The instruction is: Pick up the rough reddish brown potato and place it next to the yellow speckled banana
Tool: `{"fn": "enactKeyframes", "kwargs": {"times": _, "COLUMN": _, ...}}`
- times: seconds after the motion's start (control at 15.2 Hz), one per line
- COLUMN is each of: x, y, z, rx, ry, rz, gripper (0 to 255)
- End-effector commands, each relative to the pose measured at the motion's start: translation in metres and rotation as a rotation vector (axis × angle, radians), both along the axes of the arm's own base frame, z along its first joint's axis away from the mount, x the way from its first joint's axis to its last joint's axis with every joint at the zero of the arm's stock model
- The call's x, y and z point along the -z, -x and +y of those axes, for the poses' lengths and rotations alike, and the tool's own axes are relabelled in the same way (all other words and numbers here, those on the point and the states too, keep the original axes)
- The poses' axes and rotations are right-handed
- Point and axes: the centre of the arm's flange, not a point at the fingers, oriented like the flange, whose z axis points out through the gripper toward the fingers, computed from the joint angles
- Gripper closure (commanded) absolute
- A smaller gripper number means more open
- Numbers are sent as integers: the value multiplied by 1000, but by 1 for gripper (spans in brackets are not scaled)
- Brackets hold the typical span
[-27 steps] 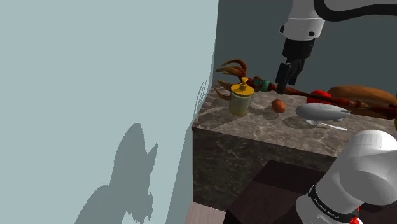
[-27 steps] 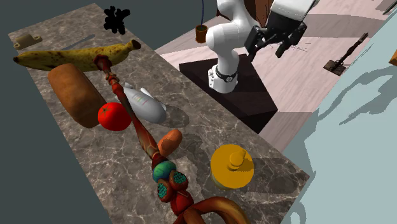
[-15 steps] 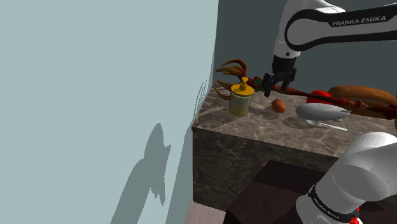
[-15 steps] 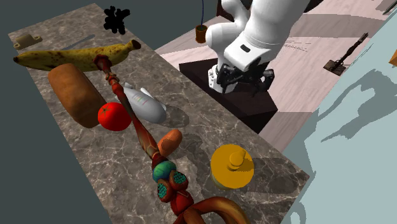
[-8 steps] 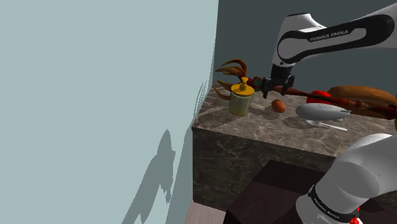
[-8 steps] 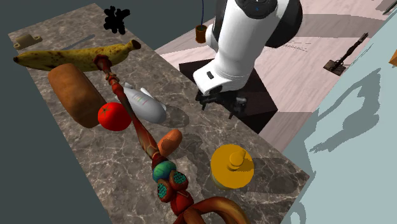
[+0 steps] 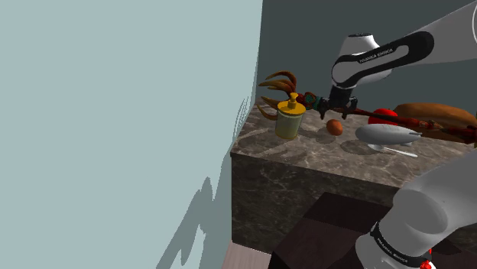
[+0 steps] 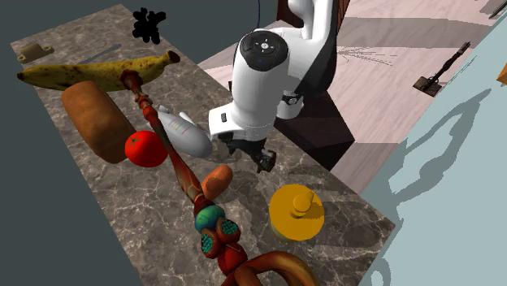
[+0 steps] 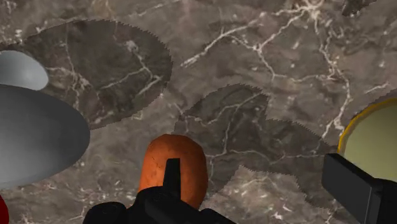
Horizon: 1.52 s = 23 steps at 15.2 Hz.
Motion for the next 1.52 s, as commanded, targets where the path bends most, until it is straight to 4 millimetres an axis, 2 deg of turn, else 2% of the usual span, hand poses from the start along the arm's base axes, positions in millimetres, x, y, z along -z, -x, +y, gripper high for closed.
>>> {"fn": "enactKeyframes", "kwargs": {"times": 0.0, "x": 15, "y": 3, "z": -24, "rx": 68, "ry": 10, "rz": -12, "gripper": 0}}
{"fn": "enactKeyframes", "kwargs": {"times": 0.2, "x": 35, "y": 8, "z": -57, "rx": 168, "ry": 22, "rz": -27, "gripper": 0}}
{"fn": "enactKeyframes", "kwargs": {"times": 0.26, "x": 38, "y": 9, "z": -62, "rx": 185, "ry": 24, "rz": -30, "gripper": 0}}
{"fn": "enactKeyframes", "kwargs": {"times": 0.79, "x": 78, "y": 9, "z": -67, "rx": 185, "ry": 24, "rz": -30, "gripper": 0}}
{"fn": "enactKeyframes", "kwargs": {"times": 1.25, "x": 78, "y": 9, "z": -67, "rx": 185, "ry": 24, "rz": -30, "gripper": 0}}
{"fn": "enactKeyframes", "kwargs": {"times": 1.32, "x": 78, "y": 9, "z": -67, "rx": 185, "ry": 24, "rz": -30, "gripper": 255}}
{"fn": "enactKeyframes", "kwargs": {"times": 1.45, "x": 78, "y": 9, "z": -67, "rx": 185, "ry": 24, "rz": -30, "gripper": 255}}
